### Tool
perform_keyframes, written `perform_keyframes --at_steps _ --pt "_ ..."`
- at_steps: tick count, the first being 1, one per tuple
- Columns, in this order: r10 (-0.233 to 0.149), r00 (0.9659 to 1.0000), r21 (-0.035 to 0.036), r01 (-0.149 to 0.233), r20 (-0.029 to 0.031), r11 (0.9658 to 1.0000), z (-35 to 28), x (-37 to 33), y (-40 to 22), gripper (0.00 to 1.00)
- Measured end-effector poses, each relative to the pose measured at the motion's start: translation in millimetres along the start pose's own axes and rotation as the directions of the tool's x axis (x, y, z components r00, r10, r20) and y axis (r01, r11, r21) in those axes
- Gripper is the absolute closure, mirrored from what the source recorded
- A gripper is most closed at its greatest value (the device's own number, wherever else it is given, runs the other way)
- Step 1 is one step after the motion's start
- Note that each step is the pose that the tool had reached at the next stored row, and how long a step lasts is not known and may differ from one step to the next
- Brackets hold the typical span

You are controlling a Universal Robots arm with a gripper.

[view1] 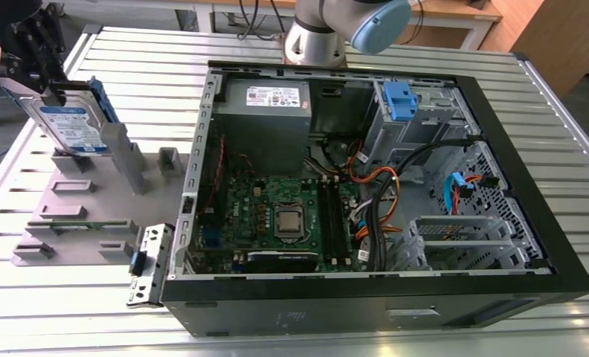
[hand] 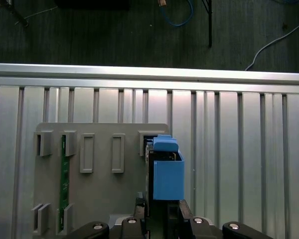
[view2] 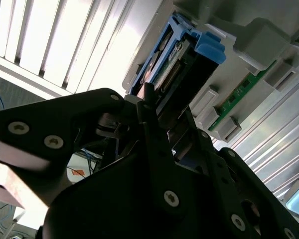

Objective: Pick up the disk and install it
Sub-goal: 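Pick up the disk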

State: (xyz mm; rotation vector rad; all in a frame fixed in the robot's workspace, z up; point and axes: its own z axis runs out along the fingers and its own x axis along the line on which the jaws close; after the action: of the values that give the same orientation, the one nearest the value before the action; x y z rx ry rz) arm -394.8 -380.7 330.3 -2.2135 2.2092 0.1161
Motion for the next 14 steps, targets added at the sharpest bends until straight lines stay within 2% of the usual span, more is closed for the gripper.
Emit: perform_keyframes --at_steps 3,6,10,14 --pt "0.0 1.0 -0.0001 0.0 0.0 1.0 -0.2 0.0 0.0 0.65" --pt "0.0 1.0 -0.0001 0.0 0.0 1.0 -4.2 -0.3 0.2 0.65" --pt "0.0 1.0 -0.0001 0.0 -0.0001 1.0 -13.6 -0.8 0.6 0.65" --pt "0.0 1.0 -0.0001 0.0 0.0 1.0 -27.1 -1.7 1.2 0.65"
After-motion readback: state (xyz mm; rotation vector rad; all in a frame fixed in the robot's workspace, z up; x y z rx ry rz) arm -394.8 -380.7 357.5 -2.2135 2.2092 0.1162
